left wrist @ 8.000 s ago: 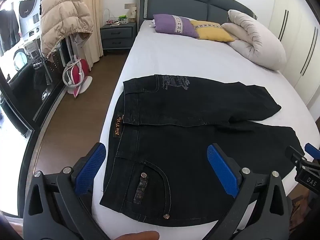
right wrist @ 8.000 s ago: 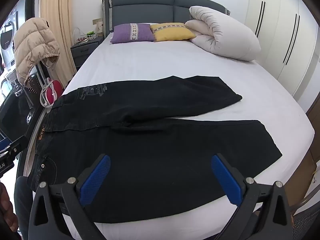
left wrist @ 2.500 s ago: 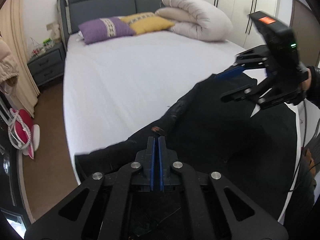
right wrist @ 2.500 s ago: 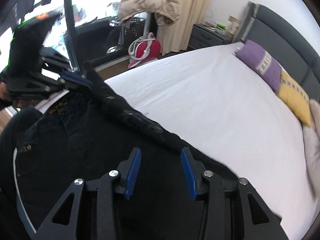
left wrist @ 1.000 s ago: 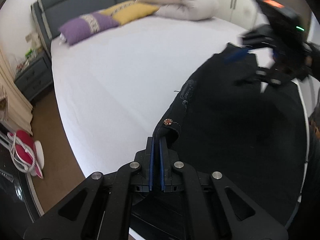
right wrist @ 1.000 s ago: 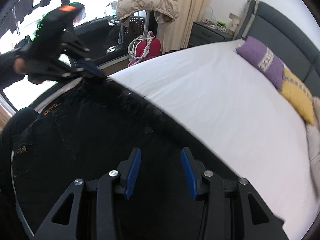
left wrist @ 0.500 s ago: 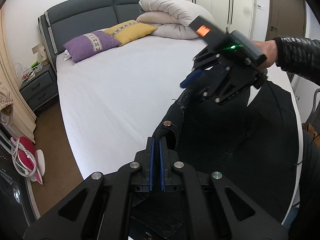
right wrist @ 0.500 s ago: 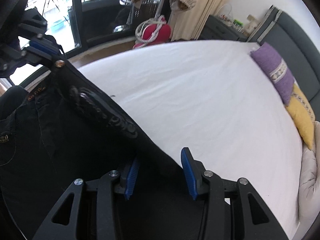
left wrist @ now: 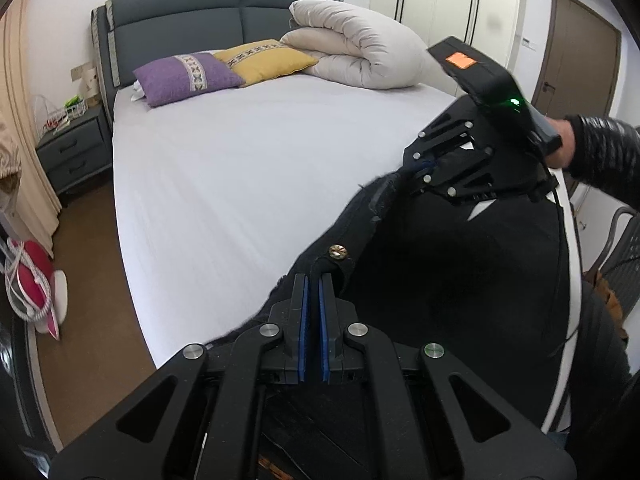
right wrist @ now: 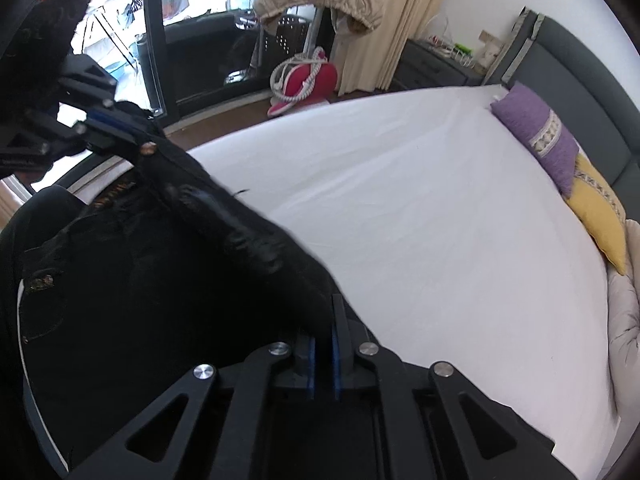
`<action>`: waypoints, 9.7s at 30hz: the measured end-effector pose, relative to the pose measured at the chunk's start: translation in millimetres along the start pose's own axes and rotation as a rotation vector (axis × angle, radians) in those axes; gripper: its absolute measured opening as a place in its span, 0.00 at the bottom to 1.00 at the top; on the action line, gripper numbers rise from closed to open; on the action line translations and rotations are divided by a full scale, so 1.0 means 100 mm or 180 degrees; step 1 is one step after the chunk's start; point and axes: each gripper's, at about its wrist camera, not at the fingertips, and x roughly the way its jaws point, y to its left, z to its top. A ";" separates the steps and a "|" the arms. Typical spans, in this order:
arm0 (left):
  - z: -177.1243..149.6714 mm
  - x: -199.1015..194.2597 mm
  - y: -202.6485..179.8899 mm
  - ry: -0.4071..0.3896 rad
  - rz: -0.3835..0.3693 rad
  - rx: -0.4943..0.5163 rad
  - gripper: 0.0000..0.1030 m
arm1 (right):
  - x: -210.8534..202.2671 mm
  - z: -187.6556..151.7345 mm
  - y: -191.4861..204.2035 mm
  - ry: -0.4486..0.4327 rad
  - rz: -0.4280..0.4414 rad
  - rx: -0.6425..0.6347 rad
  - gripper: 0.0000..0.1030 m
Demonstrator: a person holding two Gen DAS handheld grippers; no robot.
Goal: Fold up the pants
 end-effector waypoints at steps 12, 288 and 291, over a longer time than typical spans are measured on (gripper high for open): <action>-0.74 -0.36 -0.68 0.0179 -0.0143 0.0093 0.03 | -0.29 -0.59 1.07 0.0125 0.0159 -0.0195 0.07; -1.19 0.52 -1.06 0.0583 -0.0470 -0.2036 0.12 | -1.18 -4.97 0.96 -0.2081 0.0472 0.6332 0.04; -1.15 0.50 -1.06 0.0613 -0.0403 -0.2075 0.12 | -1.69 -4.87 0.90 -0.1798 -0.0469 0.6214 0.27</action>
